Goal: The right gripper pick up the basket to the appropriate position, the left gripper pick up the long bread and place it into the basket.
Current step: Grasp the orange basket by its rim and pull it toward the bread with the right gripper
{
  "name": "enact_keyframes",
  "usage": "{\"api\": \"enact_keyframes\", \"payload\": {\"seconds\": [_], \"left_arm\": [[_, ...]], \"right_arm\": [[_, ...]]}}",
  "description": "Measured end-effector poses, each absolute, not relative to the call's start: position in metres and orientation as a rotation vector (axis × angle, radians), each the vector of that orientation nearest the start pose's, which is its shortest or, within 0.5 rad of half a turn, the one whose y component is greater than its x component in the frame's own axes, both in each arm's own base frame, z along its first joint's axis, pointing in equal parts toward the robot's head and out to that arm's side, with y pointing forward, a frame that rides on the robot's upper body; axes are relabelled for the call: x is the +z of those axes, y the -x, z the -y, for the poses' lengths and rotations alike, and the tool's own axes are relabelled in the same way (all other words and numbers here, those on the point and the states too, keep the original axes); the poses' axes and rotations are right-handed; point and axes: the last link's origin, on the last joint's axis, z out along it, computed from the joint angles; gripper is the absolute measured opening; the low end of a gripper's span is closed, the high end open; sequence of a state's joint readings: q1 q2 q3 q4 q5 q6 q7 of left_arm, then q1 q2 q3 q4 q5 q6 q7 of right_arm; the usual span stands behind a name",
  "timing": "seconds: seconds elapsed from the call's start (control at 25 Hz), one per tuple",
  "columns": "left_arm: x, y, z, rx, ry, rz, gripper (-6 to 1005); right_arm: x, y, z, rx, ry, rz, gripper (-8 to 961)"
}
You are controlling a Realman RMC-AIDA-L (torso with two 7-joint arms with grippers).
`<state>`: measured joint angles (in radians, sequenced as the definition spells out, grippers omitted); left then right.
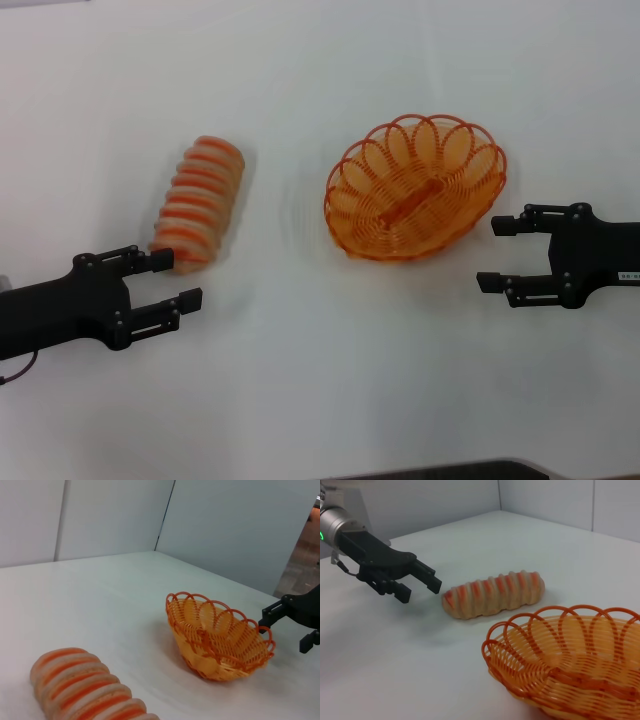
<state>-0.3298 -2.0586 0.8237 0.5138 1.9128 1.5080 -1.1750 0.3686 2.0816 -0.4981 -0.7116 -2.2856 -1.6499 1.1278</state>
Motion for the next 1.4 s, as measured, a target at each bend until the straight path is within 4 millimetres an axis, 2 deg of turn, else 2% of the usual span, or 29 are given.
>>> {"api": "enact_keyframes", "payload": {"seconds": [0.52, 0.92, 1.04, 1.24, 1.4], "left_arm": [[-0.028, 0.322, -0.261, -0.642, 2.712, 0.716, 685], [-0.027, 0.316, -0.263, -0.689, 2.712, 0.699, 685], [-0.025, 0.312, -0.265, -0.730, 2.704, 0.694, 685], [-0.018, 0.307, -0.266, -0.801, 2.677, 0.729, 684], [-0.017, 0.305, -0.268, -0.819, 2.676, 0.769, 685]], "right_arm": [[0.012, -0.336, -0.263, 0.438, 2.746, -0.552, 801], [0.031, -0.315, -0.276, 0.684, 2.639, -0.609, 800], [0.038, -0.308, -0.286, 0.748, 2.597, -0.691, 799], [0.053, -0.295, -0.321, 0.782, 2.514, -1.010, 798], [0.062, -0.282, -0.341, 0.772, 2.499, -1.179, 798]]}}
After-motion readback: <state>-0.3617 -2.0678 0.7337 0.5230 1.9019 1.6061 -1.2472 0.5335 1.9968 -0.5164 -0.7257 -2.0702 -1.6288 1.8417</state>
